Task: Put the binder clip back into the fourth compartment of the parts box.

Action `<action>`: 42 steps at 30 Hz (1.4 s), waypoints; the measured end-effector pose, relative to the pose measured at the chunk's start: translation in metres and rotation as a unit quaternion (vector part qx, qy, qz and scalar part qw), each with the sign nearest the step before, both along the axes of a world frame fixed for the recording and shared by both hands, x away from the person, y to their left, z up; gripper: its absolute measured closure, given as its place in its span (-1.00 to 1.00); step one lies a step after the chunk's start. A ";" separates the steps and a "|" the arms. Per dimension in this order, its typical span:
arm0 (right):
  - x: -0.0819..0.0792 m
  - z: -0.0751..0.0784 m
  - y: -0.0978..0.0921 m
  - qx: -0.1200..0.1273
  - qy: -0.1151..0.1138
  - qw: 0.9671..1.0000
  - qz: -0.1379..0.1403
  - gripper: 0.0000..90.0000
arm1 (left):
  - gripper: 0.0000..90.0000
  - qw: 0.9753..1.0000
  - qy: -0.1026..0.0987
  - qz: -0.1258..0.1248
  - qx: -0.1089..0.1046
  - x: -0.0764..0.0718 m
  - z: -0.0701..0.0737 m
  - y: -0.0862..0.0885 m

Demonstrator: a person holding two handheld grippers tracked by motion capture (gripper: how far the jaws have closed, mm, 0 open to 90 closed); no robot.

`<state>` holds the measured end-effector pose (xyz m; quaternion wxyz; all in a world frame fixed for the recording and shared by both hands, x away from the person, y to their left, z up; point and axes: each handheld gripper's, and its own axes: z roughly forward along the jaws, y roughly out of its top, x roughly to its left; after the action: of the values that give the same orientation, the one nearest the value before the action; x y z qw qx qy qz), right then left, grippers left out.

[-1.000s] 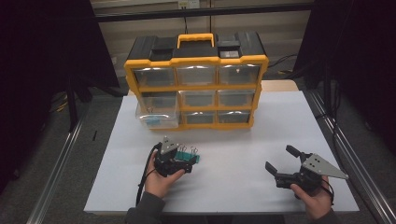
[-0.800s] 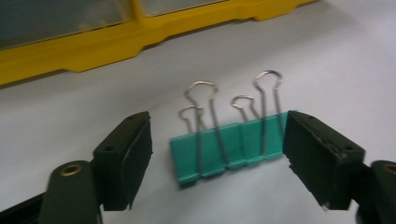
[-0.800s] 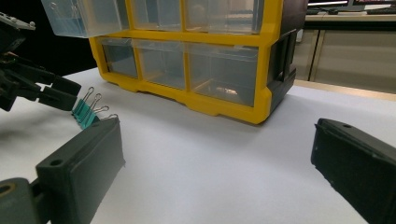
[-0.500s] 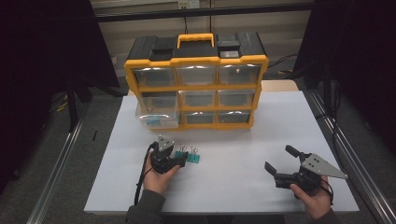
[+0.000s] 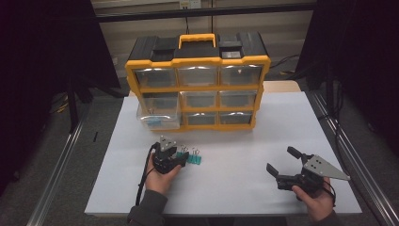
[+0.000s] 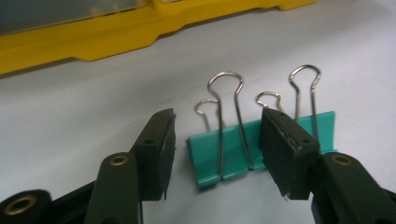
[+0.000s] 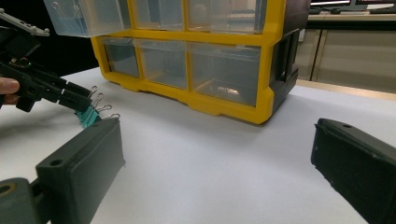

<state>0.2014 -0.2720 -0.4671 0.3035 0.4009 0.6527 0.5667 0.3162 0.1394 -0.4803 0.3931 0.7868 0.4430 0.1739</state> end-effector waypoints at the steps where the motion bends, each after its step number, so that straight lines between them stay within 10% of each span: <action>1: 0.000 0.000 0.000 0.001 0.002 1.000 0.000 -0.96 | 0.04 1.000 0.001 0.000 0.000 0.000 0.000 0.001; 42: 0.000 0.000 0.002 -0.003 0.001 1.000 0.004 -0.96 | -0.07 0.999 0.014 0.024 0.020 0.004 -0.006 -0.011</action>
<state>0.2018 -0.2704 -0.4675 0.3020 0.3979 0.6561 0.5657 0.3206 0.1283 -0.4861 0.3671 0.7859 0.4636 0.1807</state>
